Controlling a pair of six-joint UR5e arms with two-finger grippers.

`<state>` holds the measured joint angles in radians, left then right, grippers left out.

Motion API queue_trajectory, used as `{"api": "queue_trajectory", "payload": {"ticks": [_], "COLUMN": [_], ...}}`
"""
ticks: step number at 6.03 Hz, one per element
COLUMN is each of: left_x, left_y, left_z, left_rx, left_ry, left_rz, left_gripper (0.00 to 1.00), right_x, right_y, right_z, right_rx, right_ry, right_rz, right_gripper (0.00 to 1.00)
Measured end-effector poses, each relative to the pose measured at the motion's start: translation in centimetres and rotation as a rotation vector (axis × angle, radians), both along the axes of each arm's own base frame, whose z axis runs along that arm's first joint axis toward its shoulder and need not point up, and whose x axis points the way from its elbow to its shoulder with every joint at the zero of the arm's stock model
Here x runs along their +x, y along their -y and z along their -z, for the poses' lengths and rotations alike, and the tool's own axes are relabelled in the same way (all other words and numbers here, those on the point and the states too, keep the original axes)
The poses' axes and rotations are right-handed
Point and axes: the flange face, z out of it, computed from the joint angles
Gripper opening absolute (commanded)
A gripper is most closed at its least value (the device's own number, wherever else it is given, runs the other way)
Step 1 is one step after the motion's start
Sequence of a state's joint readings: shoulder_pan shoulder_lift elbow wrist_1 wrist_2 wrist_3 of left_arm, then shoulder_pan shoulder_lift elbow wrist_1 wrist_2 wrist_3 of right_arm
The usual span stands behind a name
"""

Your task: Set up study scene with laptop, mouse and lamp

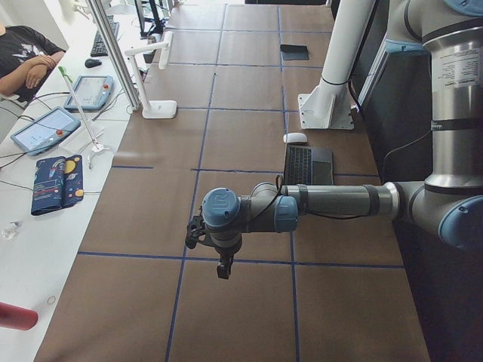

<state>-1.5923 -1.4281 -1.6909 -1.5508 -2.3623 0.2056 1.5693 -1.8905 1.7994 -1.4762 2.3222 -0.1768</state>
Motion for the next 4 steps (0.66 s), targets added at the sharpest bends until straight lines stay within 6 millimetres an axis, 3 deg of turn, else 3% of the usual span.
{"api": "queue_trajectory", "payload": {"ticks": [4], "left_x": [0.1], "left_y": [-1.3], "left_z": [0.4], "left_rx": [0.004], "left_ry": [0.003], "left_rz": [-0.001], "left_gripper": [1.0], "right_x": [0.0], "right_y": [0.1], "right_z": [0.1], "right_rx": [0.003], "right_ry": [-0.001], "right_rz": [0.0], "right_gripper": [1.0]}}
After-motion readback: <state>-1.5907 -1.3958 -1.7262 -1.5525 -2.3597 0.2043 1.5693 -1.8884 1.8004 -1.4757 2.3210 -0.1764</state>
